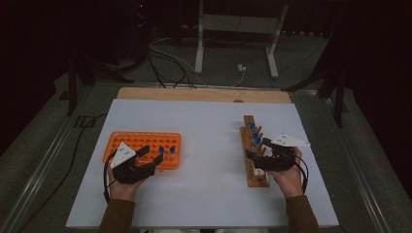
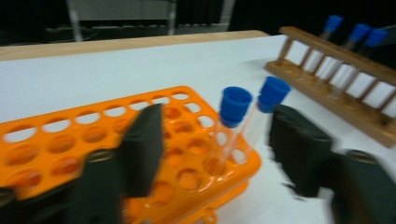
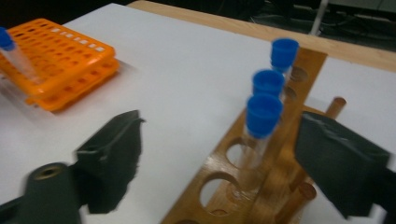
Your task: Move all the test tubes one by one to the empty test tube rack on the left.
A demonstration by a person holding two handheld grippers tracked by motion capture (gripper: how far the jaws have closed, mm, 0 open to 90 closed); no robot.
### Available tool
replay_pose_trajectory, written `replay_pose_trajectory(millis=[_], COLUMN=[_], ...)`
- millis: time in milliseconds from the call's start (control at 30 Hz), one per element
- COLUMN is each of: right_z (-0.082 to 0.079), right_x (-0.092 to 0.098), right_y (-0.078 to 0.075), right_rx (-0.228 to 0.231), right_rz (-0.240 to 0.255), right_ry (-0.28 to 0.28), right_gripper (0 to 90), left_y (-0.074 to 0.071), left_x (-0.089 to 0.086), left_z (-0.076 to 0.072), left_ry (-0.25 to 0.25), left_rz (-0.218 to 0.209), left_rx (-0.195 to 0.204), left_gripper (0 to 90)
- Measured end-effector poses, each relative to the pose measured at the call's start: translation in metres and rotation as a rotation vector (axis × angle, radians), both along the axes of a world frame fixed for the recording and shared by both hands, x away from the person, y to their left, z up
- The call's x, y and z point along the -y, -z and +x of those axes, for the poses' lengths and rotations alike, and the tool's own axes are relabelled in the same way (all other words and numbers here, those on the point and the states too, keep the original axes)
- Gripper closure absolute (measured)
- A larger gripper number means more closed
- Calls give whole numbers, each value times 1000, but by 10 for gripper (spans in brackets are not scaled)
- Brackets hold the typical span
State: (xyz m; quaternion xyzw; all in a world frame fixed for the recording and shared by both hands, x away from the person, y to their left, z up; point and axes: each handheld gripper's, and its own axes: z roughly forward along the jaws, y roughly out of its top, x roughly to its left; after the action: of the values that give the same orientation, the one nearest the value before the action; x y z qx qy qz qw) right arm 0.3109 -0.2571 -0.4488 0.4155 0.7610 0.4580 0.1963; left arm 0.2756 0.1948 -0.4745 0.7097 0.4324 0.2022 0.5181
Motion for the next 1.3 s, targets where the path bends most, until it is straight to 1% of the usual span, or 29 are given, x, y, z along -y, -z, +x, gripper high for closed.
replay_pose_trajectory(millis=[33,67,133,167,233,333,467,567,633,733,900,1000,1067,1133,1300], right_z=[1,2,4,4,6,7,9,9,9,9,8,8,8,8,6], right_x=[1,3,5,6,7,7,5,4,2,0,-1,-2,-2,-2,-1], right_y=[2,4,6,7,8,10,12,13,14,15,16,16,16,16,13], right_rx=[-5,-11,-15,-12,-7,1,5,13,18,33,45,50,50,52,61], right_rz=[1,0,1,1,-2,-3,-10,-18,-20,-38,-46,-50,-48,-46,-34], right_ry=[8,16,22,29,41,48,63,60,55,58,66,65,66,66,63], right_gripper=[213,260,371,408,478,569,658,678,703,747,757,763,764,765,765], left_y=[0,0,-1,-1,-1,-2,-3,-2,-2,-2,-2,-3,-4,-3,-2], left_x=[-1,-1,-2,-2,-3,-4,-7,-8,-9,-8,-9,-9,-10,-10,-9], left_z=[0,0,0,0,0,-1,-2,-2,-1,-1,-2,-4,-5,-4,-4], left_ry=[1,-3,-10,-14,-25,-45,-54,-59,-57,-56,-51,-54,-56,-57,-51], left_rz=[-9,-8,-15,-15,-6,11,15,17,13,12,4,0,1,7,7], left_rx=[-1,2,0,2,-2,0,-4,-8,-12,-11,-16,-9,-4,-6,-8], left_gripper=[269,240,158,153,88,25,8,8,7,8,8,8,7,7,7])
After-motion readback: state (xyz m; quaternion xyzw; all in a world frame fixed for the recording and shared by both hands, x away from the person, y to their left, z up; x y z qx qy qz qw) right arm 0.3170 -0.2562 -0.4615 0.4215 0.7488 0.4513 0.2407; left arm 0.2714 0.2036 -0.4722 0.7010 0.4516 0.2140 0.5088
